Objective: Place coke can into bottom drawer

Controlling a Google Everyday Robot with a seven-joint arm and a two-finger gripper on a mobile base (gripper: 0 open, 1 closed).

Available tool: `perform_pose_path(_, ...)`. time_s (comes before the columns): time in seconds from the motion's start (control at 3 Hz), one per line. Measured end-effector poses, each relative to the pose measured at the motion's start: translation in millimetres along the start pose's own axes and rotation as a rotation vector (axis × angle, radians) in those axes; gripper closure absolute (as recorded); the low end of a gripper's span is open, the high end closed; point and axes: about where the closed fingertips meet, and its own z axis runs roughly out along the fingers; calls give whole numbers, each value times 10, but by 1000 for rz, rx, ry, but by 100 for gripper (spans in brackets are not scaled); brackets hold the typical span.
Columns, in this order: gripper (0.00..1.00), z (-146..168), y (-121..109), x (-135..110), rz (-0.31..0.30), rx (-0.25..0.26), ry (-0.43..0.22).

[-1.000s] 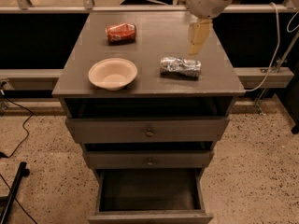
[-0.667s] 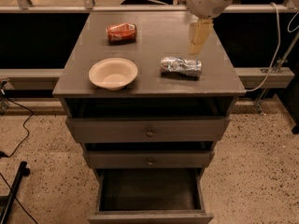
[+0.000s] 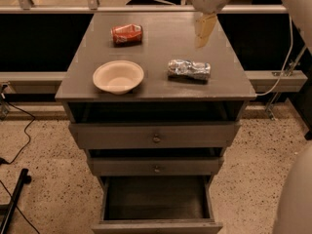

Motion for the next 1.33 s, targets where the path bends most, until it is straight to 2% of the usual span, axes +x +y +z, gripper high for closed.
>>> perform_pose_path(0.33,0,258,-264,97,-27,20,25)
perform_pose_path(0.67,0,457,-545,127,-31,65,50)
perform_pose_path(1.33,0,923,-930,138,6,170,53)
